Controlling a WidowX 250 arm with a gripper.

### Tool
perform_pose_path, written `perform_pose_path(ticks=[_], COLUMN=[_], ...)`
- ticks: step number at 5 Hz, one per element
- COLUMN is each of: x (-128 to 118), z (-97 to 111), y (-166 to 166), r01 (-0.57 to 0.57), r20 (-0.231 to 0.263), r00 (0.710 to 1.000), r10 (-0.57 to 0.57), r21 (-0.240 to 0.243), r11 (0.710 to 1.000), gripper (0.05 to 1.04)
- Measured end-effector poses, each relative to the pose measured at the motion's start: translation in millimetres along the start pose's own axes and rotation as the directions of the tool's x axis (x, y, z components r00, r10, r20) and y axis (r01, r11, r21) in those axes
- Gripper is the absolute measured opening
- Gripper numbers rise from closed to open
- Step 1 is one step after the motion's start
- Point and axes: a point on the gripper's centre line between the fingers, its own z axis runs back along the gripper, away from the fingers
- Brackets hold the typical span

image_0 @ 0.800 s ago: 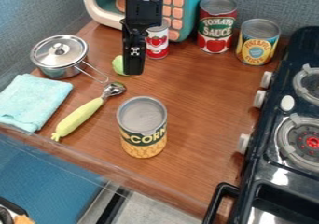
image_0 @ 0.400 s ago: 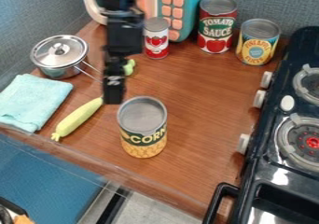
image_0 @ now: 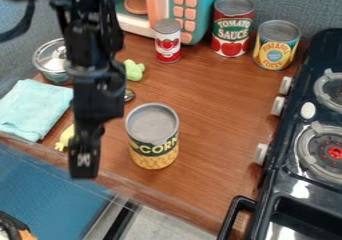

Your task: Push the can to the middle top side of the table

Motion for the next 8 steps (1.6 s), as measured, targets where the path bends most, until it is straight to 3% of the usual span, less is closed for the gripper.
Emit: perform_pose_path(ticks=[1, 2, 3, 4, 6, 8], x=[0, 1, 2, 2, 1, 13], z=[-7, -15, -19, -30, -40, -33], y=[-28, -45, -42, -34, -1, 20], r01=[-0.236, -0.473, -0.638, -0.674, -0.668, -0.680], r20=[-0.001, 0.016, 0.029, 0.008, 0.033, 0.039], r00=[0.972, 0.881, 0.769, 0.737, 0.743, 0.733], r10=[0.236, 0.473, 0.638, 0.675, 0.668, 0.679], r21=[0.034, 0.044, 0.067, 0.080, 0.084, 0.026], r11=[0.971, 0.880, 0.767, 0.735, 0.739, 0.733], gripper=[0.999, 0.999, 0.999, 0.999, 0.999, 0.999])
